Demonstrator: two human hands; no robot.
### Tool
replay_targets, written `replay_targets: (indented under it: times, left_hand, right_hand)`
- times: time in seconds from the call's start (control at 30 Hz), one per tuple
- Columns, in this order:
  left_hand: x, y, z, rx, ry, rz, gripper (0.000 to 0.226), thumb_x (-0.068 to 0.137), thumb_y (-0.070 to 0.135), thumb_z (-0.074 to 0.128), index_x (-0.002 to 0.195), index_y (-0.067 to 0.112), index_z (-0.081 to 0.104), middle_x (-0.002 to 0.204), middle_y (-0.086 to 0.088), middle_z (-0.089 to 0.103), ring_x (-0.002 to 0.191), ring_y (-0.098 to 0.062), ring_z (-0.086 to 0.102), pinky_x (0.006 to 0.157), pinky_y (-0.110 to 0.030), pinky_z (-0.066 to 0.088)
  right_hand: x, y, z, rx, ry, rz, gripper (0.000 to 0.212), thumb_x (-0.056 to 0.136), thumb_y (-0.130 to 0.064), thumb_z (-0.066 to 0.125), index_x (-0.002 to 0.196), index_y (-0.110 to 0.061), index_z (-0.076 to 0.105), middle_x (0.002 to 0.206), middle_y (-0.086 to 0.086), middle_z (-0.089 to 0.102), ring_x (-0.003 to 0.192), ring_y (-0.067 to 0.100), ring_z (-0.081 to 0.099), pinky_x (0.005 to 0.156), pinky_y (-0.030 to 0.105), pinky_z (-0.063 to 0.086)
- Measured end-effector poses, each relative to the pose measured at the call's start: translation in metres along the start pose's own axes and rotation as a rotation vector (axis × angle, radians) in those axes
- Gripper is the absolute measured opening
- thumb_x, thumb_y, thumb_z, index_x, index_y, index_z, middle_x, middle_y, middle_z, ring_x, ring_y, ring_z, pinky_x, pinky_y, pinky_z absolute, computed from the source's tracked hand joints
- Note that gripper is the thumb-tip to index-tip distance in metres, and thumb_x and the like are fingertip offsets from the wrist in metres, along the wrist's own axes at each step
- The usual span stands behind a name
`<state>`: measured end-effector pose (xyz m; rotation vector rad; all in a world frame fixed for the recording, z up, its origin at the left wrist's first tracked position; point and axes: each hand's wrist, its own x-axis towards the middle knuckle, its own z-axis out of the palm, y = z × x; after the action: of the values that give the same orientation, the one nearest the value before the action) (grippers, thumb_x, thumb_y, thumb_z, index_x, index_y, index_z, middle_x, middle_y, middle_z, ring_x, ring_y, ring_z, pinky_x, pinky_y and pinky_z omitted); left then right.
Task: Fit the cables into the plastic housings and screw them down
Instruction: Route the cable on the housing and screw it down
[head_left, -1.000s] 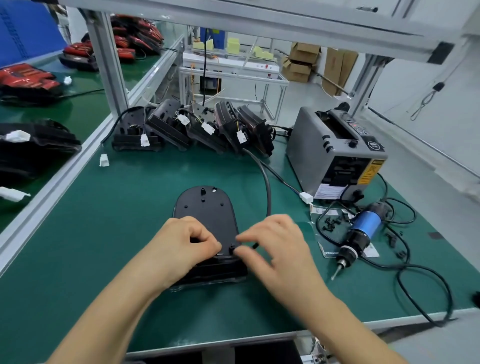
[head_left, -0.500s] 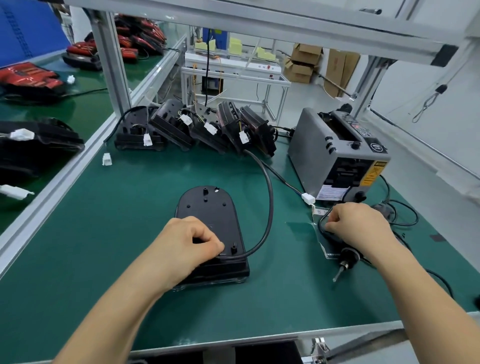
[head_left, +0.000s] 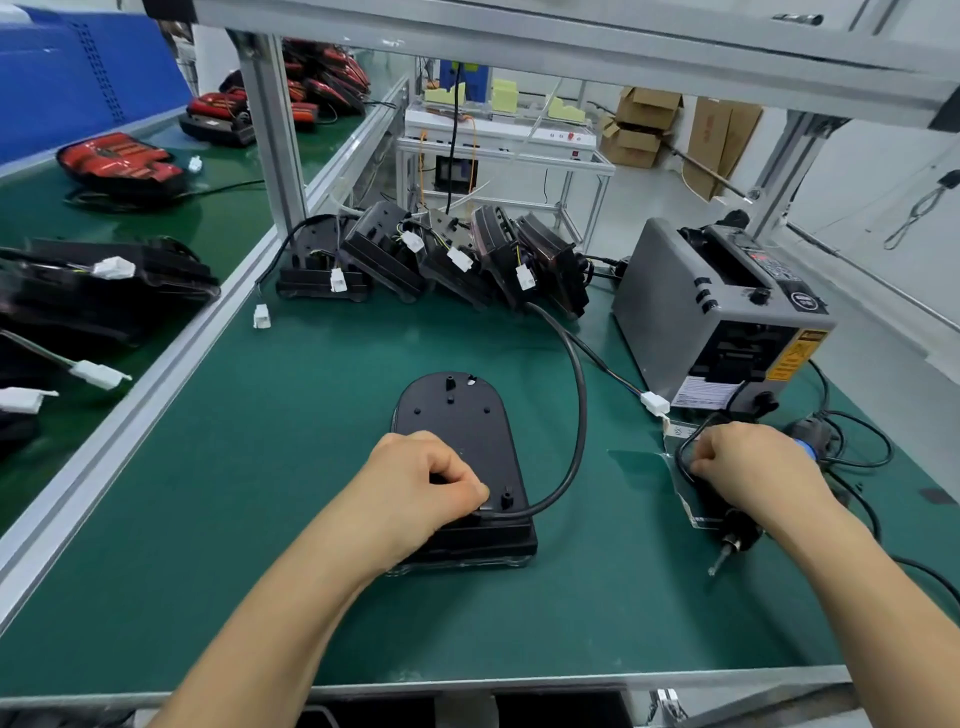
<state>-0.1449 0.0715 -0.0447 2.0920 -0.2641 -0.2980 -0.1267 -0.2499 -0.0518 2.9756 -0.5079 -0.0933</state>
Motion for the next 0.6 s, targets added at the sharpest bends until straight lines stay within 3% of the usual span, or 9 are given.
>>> replay_targets:
  times: [0.1,0.2,0.3,0.33,0.4,0.5,0.6]
  left_hand:
    - [0.000,-0.001,0.000,-0.009,0.003,-0.003,0.024,0.083,0.020,0.068,0.059,0.022,0.066,0.094,0.009,0.059,0.087,0.015,0.045,0.060,0.003,0.033]
    - [0.001,-0.002,0.001,-0.020,0.004,-0.005,0.023,0.083,0.022,0.068,0.061,0.022,0.066,0.092,0.013,0.059,0.090,0.014,0.044,0.063,0.003,0.032]
    - [0.000,-0.001,0.001,-0.024,0.004,-0.012,0.023,0.084,0.023,0.068,0.061,0.023,0.065,0.093,0.014,0.058,0.091,0.015,0.044,0.063,0.002,0.032]
    - [0.000,-0.001,0.001,-0.027,0.004,-0.013,0.024,0.084,0.023,0.068,0.061,0.023,0.065,0.093,0.014,0.058,0.090,0.015,0.043,0.062,0.002,0.032]
    - [-0.001,0.000,0.001,-0.042,0.004,-0.017,0.025,0.084,0.024,0.067,0.059,0.024,0.064,0.093,0.015,0.058,0.093,0.014,0.042,0.064,0.000,0.033]
    - [-0.003,0.000,0.001,-0.054,0.009,-0.015,0.027,0.084,0.025,0.065,0.057,0.026,0.063,0.089,0.016,0.057,0.097,0.009,0.042,0.071,-0.009,0.031]
    - [-0.004,0.002,0.002,-0.038,0.013,0.002,0.023,0.084,0.026,0.064,0.062,0.027,0.064,0.090,0.015,0.056,0.102,0.004,0.041,0.074,-0.011,0.030]
  right_hand:
    - [-0.001,0.000,0.002,-0.050,0.009,-0.007,0.018,0.089,-0.023,0.049,0.074,-0.025,0.060,0.089,-0.001,0.065,0.087,0.021,0.057,0.064,0.028,0.043]
    - [-0.006,0.000,0.000,-0.015,0.124,-0.030,0.020,0.092,-0.023,0.047,0.089,-0.018,0.066,0.097,0.003,0.066,0.094,0.024,0.056,0.072,0.032,0.045]
    - [-0.025,-0.017,-0.023,0.597,0.230,-0.088,0.014,0.090,-0.023,0.059,0.082,-0.021,0.070,0.077,-0.009,0.066,0.074,0.006,0.057,0.063,0.023,0.043]
    - [-0.038,-0.031,-0.033,0.855,0.209,-0.139,0.013,0.087,-0.022,0.064,0.075,-0.024,0.070,0.070,-0.011,0.066,0.066,-0.001,0.055,0.060,0.015,0.042]
    - [-0.067,-0.064,-0.044,1.252,0.094,-0.316,0.011,0.080,-0.021,0.072,0.071,-0.027,0.071,0.073,-0.013,0.068,0.068,-0.005,0.057,0.065,0.007,0.042]
    - [-0.095,-0.106,-0.037,1.375,-0.028,-0.495,0.009,0.074,-0.022,0.069,0.070,-0.029,0.070,0.084,-0.013,0.067,0.090,0.006,0.059,0.081,0.014,0.042]
    - [-0.097,-0.122,-0.023,1.288,0.024,-0.476,0.030,0.079,-0.009,0.073,0.063,-0.033,0.067,0.092,-0.020,0.064,0.105,0.003,0.050,0.087,0.010,0.033]
